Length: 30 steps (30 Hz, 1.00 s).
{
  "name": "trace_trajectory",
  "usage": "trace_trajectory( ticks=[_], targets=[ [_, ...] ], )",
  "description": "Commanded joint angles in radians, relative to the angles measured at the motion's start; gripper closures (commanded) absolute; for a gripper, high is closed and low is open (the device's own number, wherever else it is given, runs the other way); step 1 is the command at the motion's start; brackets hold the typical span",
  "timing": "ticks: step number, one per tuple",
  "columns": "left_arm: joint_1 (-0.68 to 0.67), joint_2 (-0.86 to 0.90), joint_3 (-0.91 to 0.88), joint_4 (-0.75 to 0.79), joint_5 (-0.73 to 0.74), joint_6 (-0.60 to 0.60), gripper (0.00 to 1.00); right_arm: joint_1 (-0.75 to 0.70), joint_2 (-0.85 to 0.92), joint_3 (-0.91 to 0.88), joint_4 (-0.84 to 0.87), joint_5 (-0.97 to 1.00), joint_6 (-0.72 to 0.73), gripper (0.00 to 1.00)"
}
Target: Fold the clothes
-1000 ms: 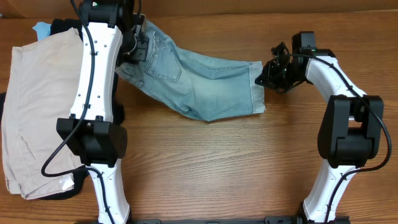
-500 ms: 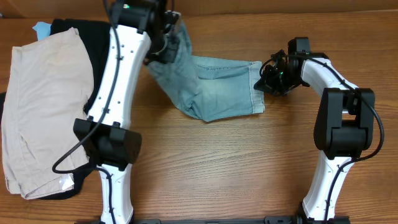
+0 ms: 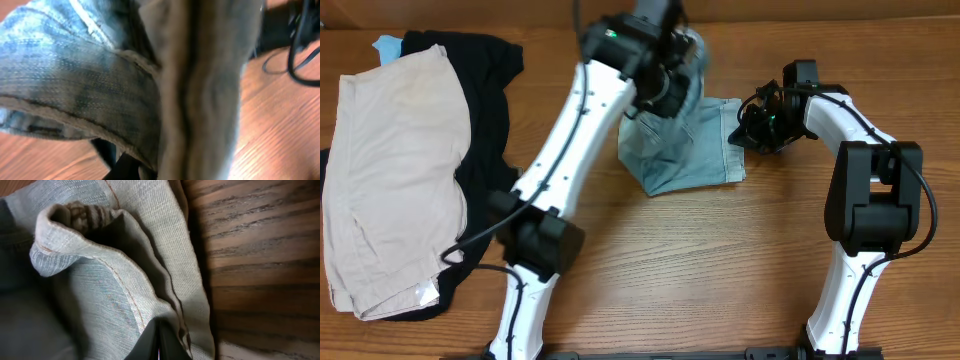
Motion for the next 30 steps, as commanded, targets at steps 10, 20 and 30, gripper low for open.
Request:
trace_trajectory(
  ticks=[10,20,30],
  targets=[
    [0.124,0.015,0.072,-0.195,-0.327,-0.053,0.96,0.013,0.062,-0.013,-0.012,0.046,0.005,0.96],
    [0.340,0.003,0.078,-0.226,-0.355,-0.013,0.96,0.013,0.062,-0.013,-0.018,0.046,0.005,0.96],
    [0.414,0.003,0.077,-0.228,-0.470,0.128,0.96,0.013,0.062,-0.013,-0.024,0.046,0.005,0.96]
  ],
)
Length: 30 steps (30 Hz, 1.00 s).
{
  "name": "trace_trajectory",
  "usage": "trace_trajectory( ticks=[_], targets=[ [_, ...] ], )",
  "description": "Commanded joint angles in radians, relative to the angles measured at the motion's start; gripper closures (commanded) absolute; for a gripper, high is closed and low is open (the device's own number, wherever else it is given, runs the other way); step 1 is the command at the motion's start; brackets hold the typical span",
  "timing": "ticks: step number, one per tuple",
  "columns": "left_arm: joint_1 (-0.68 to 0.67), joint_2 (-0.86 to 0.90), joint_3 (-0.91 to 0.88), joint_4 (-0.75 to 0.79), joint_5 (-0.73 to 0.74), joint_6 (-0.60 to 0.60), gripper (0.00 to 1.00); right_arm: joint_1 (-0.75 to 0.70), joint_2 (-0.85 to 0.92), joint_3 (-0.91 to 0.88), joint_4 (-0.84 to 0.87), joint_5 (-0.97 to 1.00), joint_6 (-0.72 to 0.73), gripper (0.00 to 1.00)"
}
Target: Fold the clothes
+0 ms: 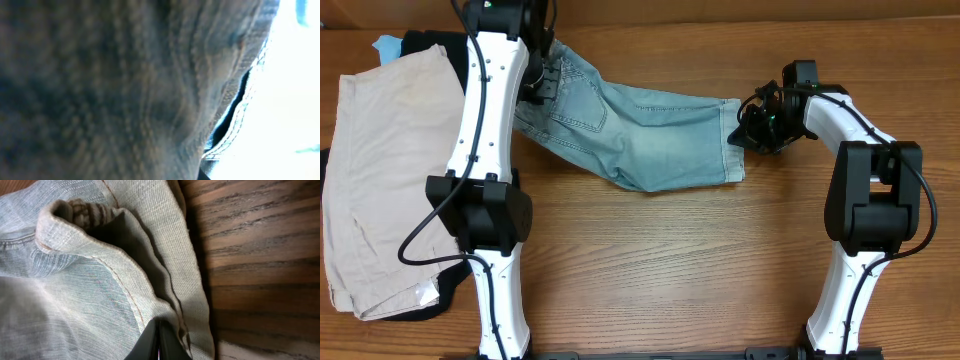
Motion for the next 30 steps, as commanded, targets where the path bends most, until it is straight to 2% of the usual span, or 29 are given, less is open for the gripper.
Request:
trace_trajectory(
  ticks=[1,10,15,19,26,30],
  targets=[
    [0.019,-0.045,0.028,-0.007,-0.157,0.045,0.96,0.013,0.060,-0.014,-0.017,0.051,0.005,0.96],
    [-0.006,-0.045,0.028,-0.010,-0.156,0.026,0.96,0.013,0.060,-0.014,-0.021,0.052,0.005,0.96],
    [-0.081,-0.045,0.013,-0.005,-0.081,0.010,0.96,0.013,0.060,-0.014,-0.025,0.051,0.005,0.96],
    [-0.164,-0.045,-0.029,0.010,-0.076,-0.016,0.96,0.013,0.060,-0.014,-0.037,0.052,0.004,0.96],
    [-0.257,-0.045,-0.106,0.089,0.079,-0.028,0.96,0.013,0.060,-0.014,-0.044,0.052,0.001,0.96],
    [-0.294,-0.045,-0.143,0.155,0.158,-0.087,0.95,0.013,0.060,-0.014,-0.046,0.052,0.001,0.96]
  ],
)
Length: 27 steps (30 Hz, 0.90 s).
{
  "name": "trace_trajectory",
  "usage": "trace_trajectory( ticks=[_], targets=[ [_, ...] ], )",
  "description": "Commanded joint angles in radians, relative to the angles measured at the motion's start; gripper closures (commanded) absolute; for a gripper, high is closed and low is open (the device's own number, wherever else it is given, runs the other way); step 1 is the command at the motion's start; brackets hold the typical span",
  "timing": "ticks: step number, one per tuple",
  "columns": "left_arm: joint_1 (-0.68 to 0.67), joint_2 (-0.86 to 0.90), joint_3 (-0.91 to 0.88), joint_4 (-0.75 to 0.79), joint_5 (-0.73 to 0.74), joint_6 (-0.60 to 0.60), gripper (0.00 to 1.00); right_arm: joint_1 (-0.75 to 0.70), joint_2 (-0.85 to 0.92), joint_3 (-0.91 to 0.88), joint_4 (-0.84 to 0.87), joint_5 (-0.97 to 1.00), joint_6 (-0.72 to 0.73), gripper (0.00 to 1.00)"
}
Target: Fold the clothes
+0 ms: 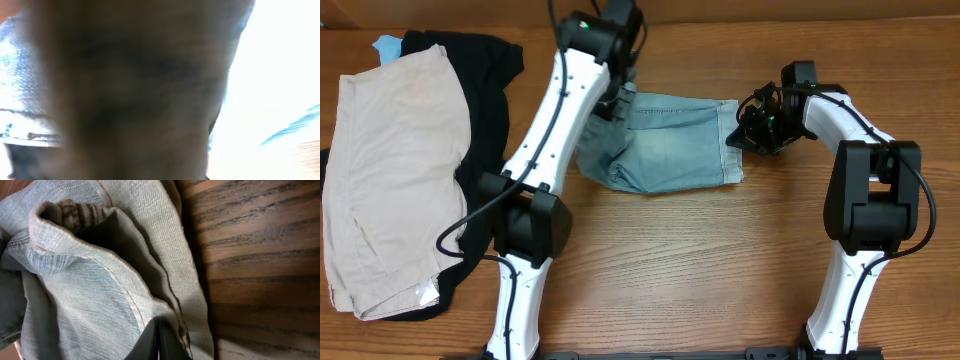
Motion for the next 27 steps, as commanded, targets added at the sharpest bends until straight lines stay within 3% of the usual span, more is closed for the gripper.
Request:
trace_trajectory(
  ticks=[1,11,17,23,25,27],
  targets=[
    [-0.027,-0.043,-0.034,0.038,0.146,-0.056,0.94,0.011,0.054,-0.020,-0.022,0.071,0.001,0.96],
    [-0.080,-0.043,-0.039,0.117,0.321,-0.114,0.96,0.011,0.054,-0.020,-0.024,0.091,0.002,0.96],
    [-0.143,-0.043,-0.039,0.131,0.329,-0.135,0.96,0.011,0.054,-0.020,-0.023,0.091,0.002,0.96],
    [-0.211,-0.043,-0.039,0.164,0.328,-0.136,0.87,0.011,0.054,-0.020,-0.026,0.091,0.002,0.96],
    [-0.227,-0.043,-0.039,0.174,0.306,-0.155,0.75,0.011,0.054,-0.020,-0.027,0.091,0.002,0.96],
    [-0.235,-0.043,-0.039,0.180,0.250,-0.188,0.44,0.011,0.054,-0.020,-0.027,0.090,0.002,0.96]
  ],
)
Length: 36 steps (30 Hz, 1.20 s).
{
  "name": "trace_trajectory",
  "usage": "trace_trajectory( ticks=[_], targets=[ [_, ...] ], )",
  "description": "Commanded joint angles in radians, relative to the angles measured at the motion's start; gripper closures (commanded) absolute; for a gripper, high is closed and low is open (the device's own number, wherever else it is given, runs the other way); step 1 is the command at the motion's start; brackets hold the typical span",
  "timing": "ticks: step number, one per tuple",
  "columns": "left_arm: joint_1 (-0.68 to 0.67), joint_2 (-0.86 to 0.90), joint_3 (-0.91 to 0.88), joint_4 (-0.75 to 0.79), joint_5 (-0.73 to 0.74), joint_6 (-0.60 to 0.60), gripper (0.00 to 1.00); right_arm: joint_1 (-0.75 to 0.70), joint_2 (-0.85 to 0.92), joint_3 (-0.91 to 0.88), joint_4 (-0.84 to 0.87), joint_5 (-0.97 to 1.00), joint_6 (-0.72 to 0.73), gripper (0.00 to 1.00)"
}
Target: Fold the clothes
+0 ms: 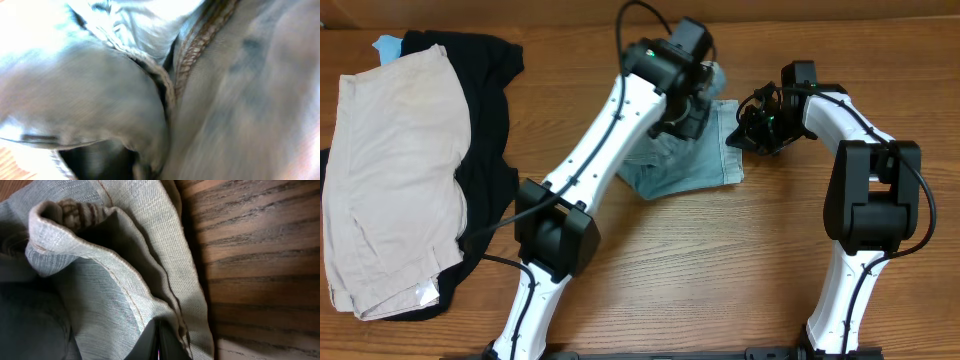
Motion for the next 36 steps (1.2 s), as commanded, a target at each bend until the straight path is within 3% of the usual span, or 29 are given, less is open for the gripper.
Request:
trace_trajectory(
  ticks=[1,2,3,7,12,20,23,25,26,36],
  targets=[
    [-0.021,-0.042,-0.003,0.012,-0.036,-0.066,0.23,0.011,0.053,-0.023,-0.023,0.087,0.002,0.96],
    [-0.020,-0.042,-0.003,0.016,-0.060,-0.081,0.03,0.009,0.051,-0.021,-0.023,0.076,0.001,0.96],
    [-0.018,-0.042,-0.003,0.019,-0.074,-0.090,0.00,0.005,0.048,-0.020,-0.024,0.061,0.001,0.96],
    [0.012,-0.042,-0.003,0.040,-0.100,-0.092,0.00,-0.033,0.000,0.027,-0.072,0.024,0.000,0.94],
    [0.087,-0.042,-0.002,0.037,-0.132,-0.092,0.00,-0.101,-0.128,0.118,-0.164,0.024,-0.008,0.85],
    [0.251,-0.042,-0.002,-0.021,-0.220,-0.076,0.00,-0.124,-0.234,0.180,-0.333,0.024,-0.078,0.46],
    [0.308,-0.042,-0.002,-0.042,-0.227,-0.076,0.00,-0.077,-0.232,0.157,-0.362,0.030,-0.111,0.20],
    [0.347,-0.042,-0.002,-0.052,-0.227,-0.076,0.00,-0.039,-0.232,0.130,-0.359,0.057,-0.109,0.13],
    [0.365,-0.042,-0.002,-0.060,-0.226,-0.076,0.00,-0.010,-0.231,0.109,-0.348,0.089,-0.109,0.02],
    [0.406,-0.042,-0.002,-0.084,-0.226,-0.076,0.00,0.124,-0.227,-0.032,-0.253,0.480,0.074,0.00]
  ],
)
